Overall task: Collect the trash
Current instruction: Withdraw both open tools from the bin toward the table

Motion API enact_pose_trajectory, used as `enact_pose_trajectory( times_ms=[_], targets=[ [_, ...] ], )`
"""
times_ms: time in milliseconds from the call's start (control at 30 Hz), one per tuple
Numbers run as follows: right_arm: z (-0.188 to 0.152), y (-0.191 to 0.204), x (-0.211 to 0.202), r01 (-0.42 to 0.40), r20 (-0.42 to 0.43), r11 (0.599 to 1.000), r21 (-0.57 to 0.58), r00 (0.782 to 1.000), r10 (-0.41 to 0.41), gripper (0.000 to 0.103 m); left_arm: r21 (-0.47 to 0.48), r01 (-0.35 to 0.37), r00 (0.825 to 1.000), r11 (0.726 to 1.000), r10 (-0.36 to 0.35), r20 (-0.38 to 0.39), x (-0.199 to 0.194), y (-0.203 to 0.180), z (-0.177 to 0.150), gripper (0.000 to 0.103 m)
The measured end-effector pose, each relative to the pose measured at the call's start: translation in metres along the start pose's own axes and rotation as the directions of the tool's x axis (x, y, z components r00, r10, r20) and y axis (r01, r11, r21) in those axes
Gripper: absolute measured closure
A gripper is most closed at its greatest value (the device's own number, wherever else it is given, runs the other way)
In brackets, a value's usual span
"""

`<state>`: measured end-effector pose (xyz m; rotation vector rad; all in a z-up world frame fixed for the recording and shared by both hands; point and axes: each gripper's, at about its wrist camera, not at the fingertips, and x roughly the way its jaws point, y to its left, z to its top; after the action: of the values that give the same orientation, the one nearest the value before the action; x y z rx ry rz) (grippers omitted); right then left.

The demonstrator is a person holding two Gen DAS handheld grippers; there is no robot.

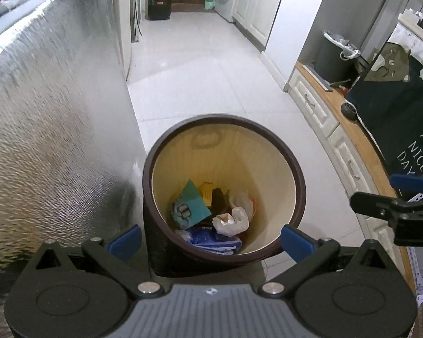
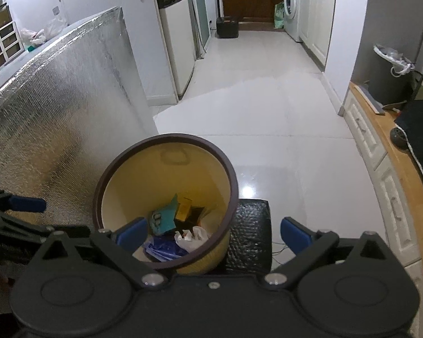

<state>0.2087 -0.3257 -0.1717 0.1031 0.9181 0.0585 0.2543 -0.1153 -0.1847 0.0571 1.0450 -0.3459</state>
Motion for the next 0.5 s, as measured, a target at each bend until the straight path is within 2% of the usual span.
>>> enact_pose_trajectory(
  times_ms=[300,500],
  targets=[
    [-0.005,-0.010,-0.040,0.016,0.061,1.000,0.010,0.998,-0.017,0.002,0.038,0.029,0.994,0.999,-0.033,0.102,-0.048,-0.003,0.003,0.000],
    [-0.002,-0.012,-0.072,0.024,0.126,1.000,0.018,0.992,-0.026,0.002,0.075,0.076,0.976,0.994,-0.090,0.198,-0.092,-0.001,0.006,0.000]
  ],
)
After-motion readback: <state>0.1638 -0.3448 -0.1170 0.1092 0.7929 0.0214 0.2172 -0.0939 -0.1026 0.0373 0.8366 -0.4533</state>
